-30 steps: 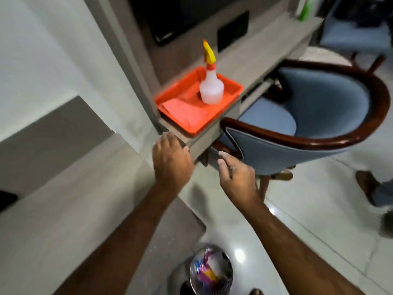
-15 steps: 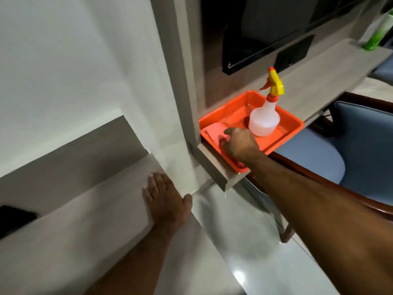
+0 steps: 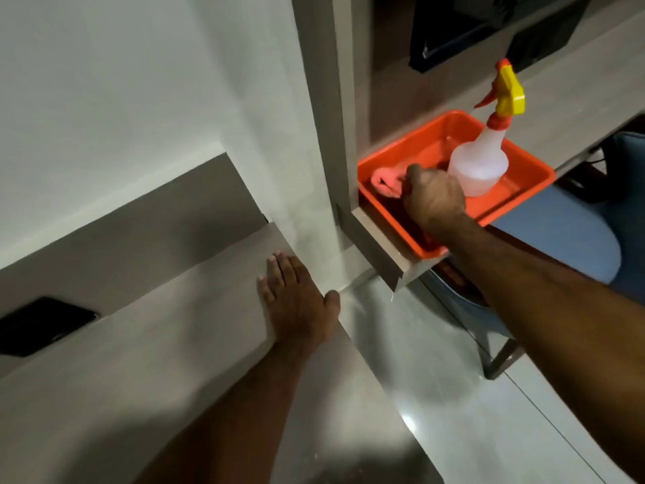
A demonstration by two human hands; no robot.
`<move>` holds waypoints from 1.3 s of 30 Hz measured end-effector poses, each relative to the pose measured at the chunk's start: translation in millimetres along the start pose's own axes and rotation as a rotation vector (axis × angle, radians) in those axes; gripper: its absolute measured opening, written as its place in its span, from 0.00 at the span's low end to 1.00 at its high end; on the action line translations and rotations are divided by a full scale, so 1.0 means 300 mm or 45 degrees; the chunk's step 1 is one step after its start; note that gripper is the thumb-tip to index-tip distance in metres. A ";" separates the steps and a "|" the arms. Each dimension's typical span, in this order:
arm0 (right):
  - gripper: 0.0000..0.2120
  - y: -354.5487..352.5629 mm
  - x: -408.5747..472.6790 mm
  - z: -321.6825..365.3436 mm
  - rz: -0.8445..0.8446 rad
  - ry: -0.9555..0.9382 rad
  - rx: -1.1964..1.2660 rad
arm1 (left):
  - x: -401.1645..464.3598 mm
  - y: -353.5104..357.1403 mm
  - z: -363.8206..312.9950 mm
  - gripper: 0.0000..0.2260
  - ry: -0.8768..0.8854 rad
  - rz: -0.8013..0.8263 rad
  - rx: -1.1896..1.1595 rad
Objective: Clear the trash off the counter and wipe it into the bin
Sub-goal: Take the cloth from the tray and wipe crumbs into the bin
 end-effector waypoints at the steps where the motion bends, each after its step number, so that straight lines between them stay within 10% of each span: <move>1: 0.12 -0.021 -0.001 0.008 -0.182 -0.031 0.036 | 0.026 -0.010 0.004 0.44 -0.018 -0.019 0.002; 6: 0.15 -0.129 -0.321 0.144 -0.715 -0.268 0.205 | 0.140 -0.082 0.026 0.41 -0.110 -0.009 -0.021; 14: 0.10 0.222 -1.280 0.007 0.026 0.369 0.537 | -0.625 -0.085 -0.260 0.32 0.488 -0.240 -0.532; 20: 0.09 0.608 -1.688 -0.078 0.367 0.726 0.625 | -1.195 0.370 -0.192 0.31 0.763 0.266 -0.435; 26: 0.06 0.961 -1.920 -0.133 0.477 0.829 0.605 | -1.241 0.981 0.121 0.25 -0.062 0.685 -0.114; 32: 0.15 1.205 -1.979 -0.080 0.445 0.800 0.781 | -1.127 1.407 0.350 0.28 -1.216 0.953 -0.484; 39: 0.29 1.267 -1.934 -0.065 0.581 0.767 0.826 | -1.108 1.462 0.345 0.18 -1.446 1.059 -1.360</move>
Point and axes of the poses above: each hand's wrist, its own x-axis towards the middle knuckle, its own y-axis out of the palm, z = x × y, the point moved 1 cm from there along x, towards the middle knuckle, and after that the axes turned 11 degrees about -y, right-handed, at the moved point
